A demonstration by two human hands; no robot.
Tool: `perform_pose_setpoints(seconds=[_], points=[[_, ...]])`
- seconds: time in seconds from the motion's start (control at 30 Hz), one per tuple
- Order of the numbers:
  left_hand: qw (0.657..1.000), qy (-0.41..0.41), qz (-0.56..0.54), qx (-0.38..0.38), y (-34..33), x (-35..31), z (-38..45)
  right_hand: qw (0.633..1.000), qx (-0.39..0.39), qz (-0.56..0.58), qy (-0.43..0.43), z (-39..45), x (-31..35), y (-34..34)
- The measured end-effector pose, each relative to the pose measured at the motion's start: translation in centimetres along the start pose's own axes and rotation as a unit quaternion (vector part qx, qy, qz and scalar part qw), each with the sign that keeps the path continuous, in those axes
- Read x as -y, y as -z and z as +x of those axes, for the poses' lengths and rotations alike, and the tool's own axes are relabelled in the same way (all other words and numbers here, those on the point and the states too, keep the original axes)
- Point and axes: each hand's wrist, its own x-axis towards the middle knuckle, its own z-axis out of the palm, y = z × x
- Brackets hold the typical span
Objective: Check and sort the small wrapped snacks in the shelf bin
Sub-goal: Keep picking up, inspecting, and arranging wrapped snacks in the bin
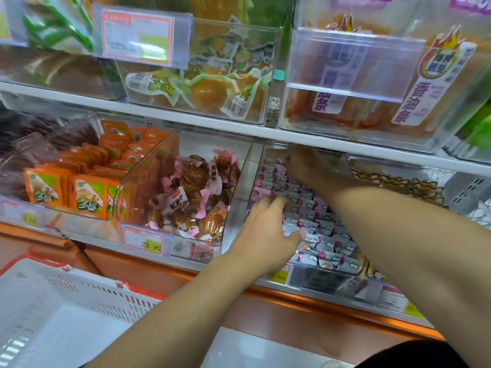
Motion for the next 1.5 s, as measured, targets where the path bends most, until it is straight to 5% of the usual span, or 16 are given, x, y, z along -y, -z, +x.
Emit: perform_pose_setpoints(seconds=[0.2,0.37,0.47,0.57,0.67,0.77,1.1,1.33,1.5], points=[[1.0,0.0,-0.017,-0.01,0.1,0.2,0.0,0.982,-0.075,0.155,-0.071,-0.7,1.3,-0.3],[0.991,0.013,-0.12,-0.059,1.1,-0.5,-0.6,0.916,-0.152,0.349,-0.128,-4.6,2.4,3.1],[0.961,0.063,-0.25,-0.098,2.3,-0.8,-1.4,0.812,-0.147,0.536,-0.177,-8.2,3.0,5.0],[0.907,0.13,-0.378,-0.128,3.7,-0.5,-2.1,0.724,-0.054,0.645,-0.238,-11.8,3.1,6.1],[0.839,0.175,-0.502,-0.12,4.8,-0.1,-2.8,0.581,0.005,0.774,-0.251,-15.8,2.9,6.3],[0.831,0.188,-0.512,-0.107,5.3,0.6,-3.6,0.511,0.065,0.811,-0.278,-19.6,3.2,5.6],[0.877,0.137,-0.459,-0.037,5.4,0.9,-5.8,0.632,0.218,0.711,-0.217,-22.3,1.7,4.3],[0.841,0.175,-0.511,-0.025,5.3,0.5,-5.7,0.645,0.16,0.739,-0.113,-22.0,0.7,4.3],[0.838,0.194,-0.511,0.008,5.0,0.3,-5.4,0.766,0.077,0.637,-0.033,-22.4,0.3,4.5]])
